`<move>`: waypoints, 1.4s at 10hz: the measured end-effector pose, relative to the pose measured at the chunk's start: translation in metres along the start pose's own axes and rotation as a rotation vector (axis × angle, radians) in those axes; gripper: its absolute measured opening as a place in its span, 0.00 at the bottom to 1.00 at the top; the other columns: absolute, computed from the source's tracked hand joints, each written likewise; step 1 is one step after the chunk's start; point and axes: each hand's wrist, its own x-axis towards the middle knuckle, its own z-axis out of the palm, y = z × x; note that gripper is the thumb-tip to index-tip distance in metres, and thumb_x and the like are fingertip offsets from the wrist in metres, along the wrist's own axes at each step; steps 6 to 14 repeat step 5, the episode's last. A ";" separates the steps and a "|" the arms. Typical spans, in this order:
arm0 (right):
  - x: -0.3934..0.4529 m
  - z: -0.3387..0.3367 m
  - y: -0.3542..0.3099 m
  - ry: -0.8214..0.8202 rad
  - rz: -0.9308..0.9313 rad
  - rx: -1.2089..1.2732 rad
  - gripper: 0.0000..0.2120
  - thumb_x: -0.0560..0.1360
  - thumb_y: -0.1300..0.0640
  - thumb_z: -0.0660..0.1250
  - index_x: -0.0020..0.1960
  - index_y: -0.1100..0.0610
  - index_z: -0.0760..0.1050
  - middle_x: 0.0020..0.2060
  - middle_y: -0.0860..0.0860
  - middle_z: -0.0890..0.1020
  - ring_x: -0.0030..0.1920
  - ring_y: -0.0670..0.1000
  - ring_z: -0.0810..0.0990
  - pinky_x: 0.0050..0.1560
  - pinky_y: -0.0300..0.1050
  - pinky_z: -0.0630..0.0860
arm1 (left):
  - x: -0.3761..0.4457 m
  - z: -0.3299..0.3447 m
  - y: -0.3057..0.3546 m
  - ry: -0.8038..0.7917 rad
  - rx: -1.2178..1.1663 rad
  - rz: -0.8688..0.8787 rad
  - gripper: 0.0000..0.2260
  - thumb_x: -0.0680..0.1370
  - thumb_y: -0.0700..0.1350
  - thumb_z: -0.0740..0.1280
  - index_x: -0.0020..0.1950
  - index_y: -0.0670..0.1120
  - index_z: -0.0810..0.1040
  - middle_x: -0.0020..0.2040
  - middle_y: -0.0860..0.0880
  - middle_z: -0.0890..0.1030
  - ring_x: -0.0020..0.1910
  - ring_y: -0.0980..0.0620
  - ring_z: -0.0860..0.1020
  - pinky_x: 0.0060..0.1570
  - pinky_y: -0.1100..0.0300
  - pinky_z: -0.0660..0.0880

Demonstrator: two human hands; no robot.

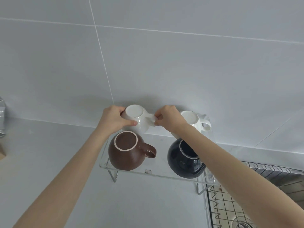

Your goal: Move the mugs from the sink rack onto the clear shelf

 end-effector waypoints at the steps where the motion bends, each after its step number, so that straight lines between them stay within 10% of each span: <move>1: 0.002 0.002 0.001 0.004 -0.004 -0.011 0.05 0.68 0.63 0.70 0.42 0.64 0.80 0.37 0.61 0.82 0.36 0.57 0.73 0.40 0.49 0.74 | 0.000 0.001 0.000 0.013 -0.005 0.007 0.19 0.61 0.46 0.78 0.50 0.43 0.82 0.47 0.40 0.85 0.51 0.44 0.80 0.53 0.53 0.74; 3: 0.003 0.003 0.001 0.012 -0.005 -0.025 0.05 0.68 0.65 0.68 0.42 0.66 0.79 0.41 0.65 0.83 0.36 0.58 0.74 0.40 0.50 0.74 | -0.001 0.001 -0.001 0.017 0.012 -0.005 0.19 0.61 0.46 0.78 0.50 0.44 0.82 0.47 0.41 0.84 0.51 0.44 0.80 0.52 0.53 0.74; 5: -0.020 -0.012 -0.010 -0.045 -0.012 0.044 0.24 0.73 0.61 0.66 0.67 0.58 0.66 0.59 0.61 0.77 0.58 0.59 0.76 0.60 0.51 0.73 | -0.001 0.003 0.014 -0.031 0.124 -0.040 0.25 0.64 0.47 0.76 0.57 0.40 0.76 0.56 0.40 0.80 0.58 0.41 0.76 0.55 0.53 0.71; 14: -0.020 -0.012 -0.010 -0.045 -0.012 0.044 0.24 0.73 0.61 0.66 0.67 0.58 0.66 0.59 0.61 0.77 0.58 0.59 0.76 0.60 0.51 0.73 | -0.001 0.003 0.014 -0.031 0.124 -0.040 0.25 0.64 0.47 0.76 0.57 0.40 0.76 0.56 0.40 0.80 0.58 0.41 0.76 0.55 0.53 0.71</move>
